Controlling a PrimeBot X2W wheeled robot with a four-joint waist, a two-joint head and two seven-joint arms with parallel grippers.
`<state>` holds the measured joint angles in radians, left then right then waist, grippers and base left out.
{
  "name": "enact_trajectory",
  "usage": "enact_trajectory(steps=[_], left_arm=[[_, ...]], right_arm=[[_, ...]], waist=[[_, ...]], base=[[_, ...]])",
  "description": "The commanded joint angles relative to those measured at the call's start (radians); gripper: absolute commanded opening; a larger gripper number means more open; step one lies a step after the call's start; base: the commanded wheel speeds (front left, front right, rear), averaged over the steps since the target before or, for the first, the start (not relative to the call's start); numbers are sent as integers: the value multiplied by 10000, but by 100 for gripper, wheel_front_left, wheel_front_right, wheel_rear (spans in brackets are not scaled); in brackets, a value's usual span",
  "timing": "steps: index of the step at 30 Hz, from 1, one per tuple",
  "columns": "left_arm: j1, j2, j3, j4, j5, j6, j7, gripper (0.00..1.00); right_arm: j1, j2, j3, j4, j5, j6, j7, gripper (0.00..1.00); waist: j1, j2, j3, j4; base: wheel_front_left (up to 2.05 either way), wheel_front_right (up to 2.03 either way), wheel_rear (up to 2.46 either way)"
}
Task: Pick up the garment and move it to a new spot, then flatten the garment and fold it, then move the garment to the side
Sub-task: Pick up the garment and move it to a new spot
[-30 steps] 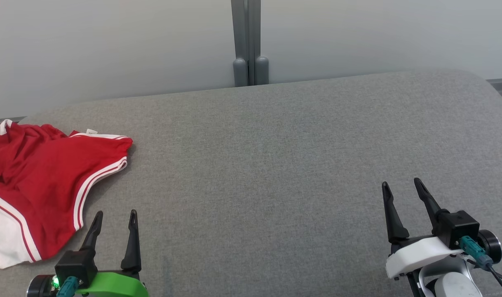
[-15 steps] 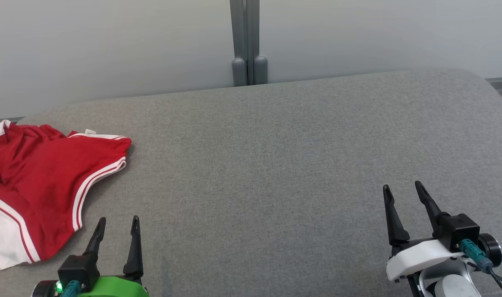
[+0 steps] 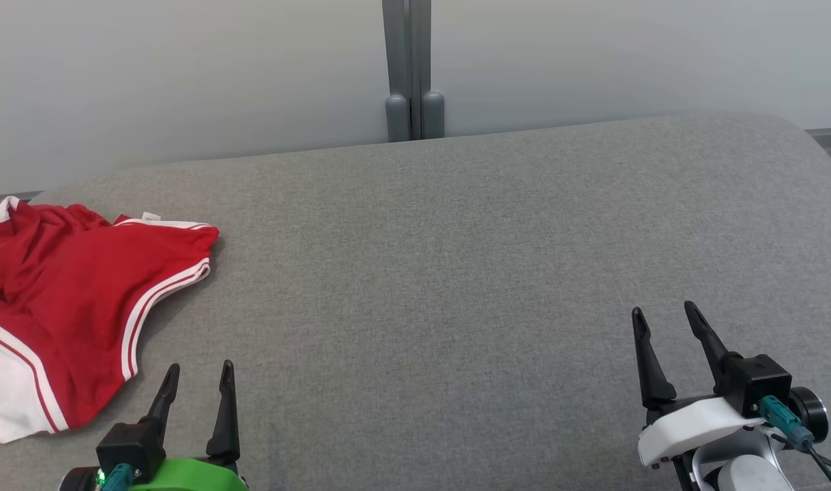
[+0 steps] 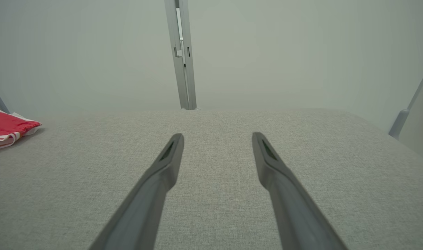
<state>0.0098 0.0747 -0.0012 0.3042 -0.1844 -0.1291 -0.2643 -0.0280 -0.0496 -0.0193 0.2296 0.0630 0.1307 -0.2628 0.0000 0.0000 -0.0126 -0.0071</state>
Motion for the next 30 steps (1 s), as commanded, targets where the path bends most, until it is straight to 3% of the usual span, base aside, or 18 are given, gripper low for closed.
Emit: enact_trajectory(steps=[1,8,16,22,26,30], left_arm=[[-125,67,4,32,-65,-23,-3,100],[-218,72,-93,127,-12,-12,-1,100],[84,155,41,259,64,-10,0,100],[161,202,164,313,0,-10,2,100],[74,214,156,308,-99,-10,2,100],[-462,208,-180,319,-358,-10,2,100]], right_arm=[[41,-15,6,14,-29,-1,-31,100],[255,-15,-19,-19,-13,0,-31,100],[256,-13,196,77,169,-1,-31,100],[-32,-14,491,228,278,-1,-31,100],[-111,-23,703,310,308,-3,-31,100],[-359,-25,889,278,66,-3,-31,100]], waist=[[0,0,-13,63],[0,0,-92,880],[0,0,-209,2923],[0,0,-122,4073],[0,0,-38,4443],[0,0,442,4370]], base=[[0,0,0],[0,0,0],[0,0,0],[0,0,0],[0,0,0],[0,0,0]])
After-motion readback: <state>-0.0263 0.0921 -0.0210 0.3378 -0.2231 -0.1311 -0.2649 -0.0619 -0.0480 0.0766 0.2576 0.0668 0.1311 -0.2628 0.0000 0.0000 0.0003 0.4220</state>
